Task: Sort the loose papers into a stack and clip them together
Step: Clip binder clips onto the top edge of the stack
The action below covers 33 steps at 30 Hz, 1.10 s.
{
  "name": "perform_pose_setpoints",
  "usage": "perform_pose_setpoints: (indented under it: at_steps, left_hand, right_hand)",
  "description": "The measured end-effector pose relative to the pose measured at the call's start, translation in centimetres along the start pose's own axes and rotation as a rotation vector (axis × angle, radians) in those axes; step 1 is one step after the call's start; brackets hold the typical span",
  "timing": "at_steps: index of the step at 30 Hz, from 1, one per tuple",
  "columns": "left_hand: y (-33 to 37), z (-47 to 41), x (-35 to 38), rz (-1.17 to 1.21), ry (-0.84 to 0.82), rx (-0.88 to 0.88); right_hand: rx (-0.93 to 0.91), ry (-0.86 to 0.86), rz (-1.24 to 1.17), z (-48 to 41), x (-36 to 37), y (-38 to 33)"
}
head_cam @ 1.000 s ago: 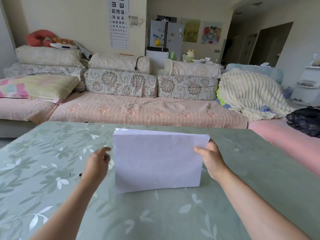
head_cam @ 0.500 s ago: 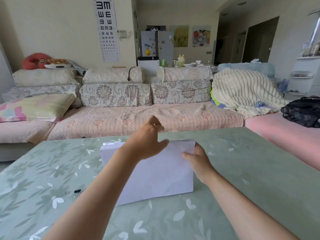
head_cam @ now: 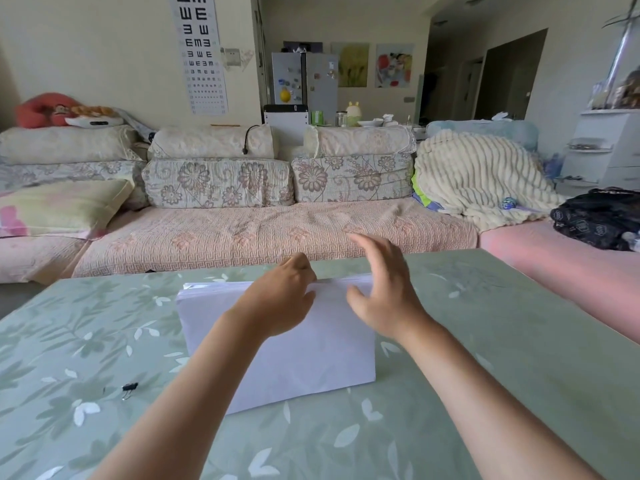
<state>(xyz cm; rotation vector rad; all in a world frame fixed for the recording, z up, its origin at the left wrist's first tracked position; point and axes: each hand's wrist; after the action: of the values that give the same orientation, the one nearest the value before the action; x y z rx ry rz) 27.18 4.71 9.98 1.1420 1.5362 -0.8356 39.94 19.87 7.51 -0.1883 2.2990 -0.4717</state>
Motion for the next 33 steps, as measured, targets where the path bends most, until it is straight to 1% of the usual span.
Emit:
perform_pose_setpoints:
  at_steps: [1, 2, 3, 4, 6, 8, 10, 12, 16, 21, 23, 25, 28, 30, 33]
  left_hand:
    - [0.0, 0.0, 0.1, 0.001, 0.014, 0.011]
    - [-0.1, 0.1, 0.2, 0.006, 0.029, 0.023]
    - [-0.1, 0.1, 0.2, 0.011, 0.038, 0.031]
    - [0.0, 0.2, 0.1, 0.016, 0.041, 0.033]
    - [0.0, 0.4, 0.0, 0.029, 0.034, 0.026]
    - [-0.3, 0.7, -0.2, 0.068, 0.035, 0.018]
    - [-0.7, 0.9, -0.5, 0.122, 0.039, 0.022]
    - [-0.9, 1.1, -0.7, 0.163, 0.041, 0.039]
    - [-0.9, 1.2, -0.4, 0.193, 0.054, 0.070]
    - [-1.1, 1.2, -0.3, 0.229, 0.067, 0.090]
    - [-1.3, 1.2, -0.2, 0.232, 0.061, 0.081]
    - [-1.5, 1.2, -0.1, 0.235, 0.056, 0.072]
    - [-1.6, 1.4, 0.1, 0.251, 0.046, 0.074]
    - [-1.6, 1.6, 0.1, 0.253, 0.045, 0.084]
    - [-1.5, 1.8, -0.1, 0.246, 0.062, 0.071]
  right_hand:
    - [-0.097, -0.041, 0.195, -0.8, -0.4, -0.7]
    - [-0.128, -0.132, 0.338, -1.5, -0.8, -1.6]
    - [-0.110, -0.240, 0.425, -2.0, -0.8, -2.4]
    - [-0.072, -0.336, 0.460, -2.2, -0.6, -2.9]
    - [-0.006, -0.428, 0.404, -2.2, -0.3, -3.3]
    - [0.036, -0.446, 0.335, -2.0, -0.4, -3.3]
    - [0.073, -0.480, 0.319, -2.2, -0.6, -3.3]
    - [0.127, -0.485, 0.265, -2.7, -0.6, -3.8]
    - [0.289, -0.452, -0.001, -4.9, -0.1, -4.8]
    - [0.435, -0.710, -0.224, -7.8, -0.2, -6.0]
    - [0.473, -0.789, -0.266, -8.4, -0.1, -5.8]
    - [0.522, -0.808, -0.344, -8.6, 0.3, -5.2]
    - [0.581, -0.769, -0.465, -8.4, 0.9, -4.2]
    - [0.606, -0.734, -0.461, -8.2, 0.9, -3.9]
    - [0.608, -0.604, -0.433, -8.1, 0.4, -3.4]
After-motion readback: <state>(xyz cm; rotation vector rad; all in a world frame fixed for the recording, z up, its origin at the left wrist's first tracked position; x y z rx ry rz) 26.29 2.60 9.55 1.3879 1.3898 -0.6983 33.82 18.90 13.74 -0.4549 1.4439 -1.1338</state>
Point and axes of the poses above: each hand's wrist, its own z-axis away from the middle knuckle, its own x-axis out of the palm, y = z × x, and after that the axes turned 10 degrees about -y, right-handed
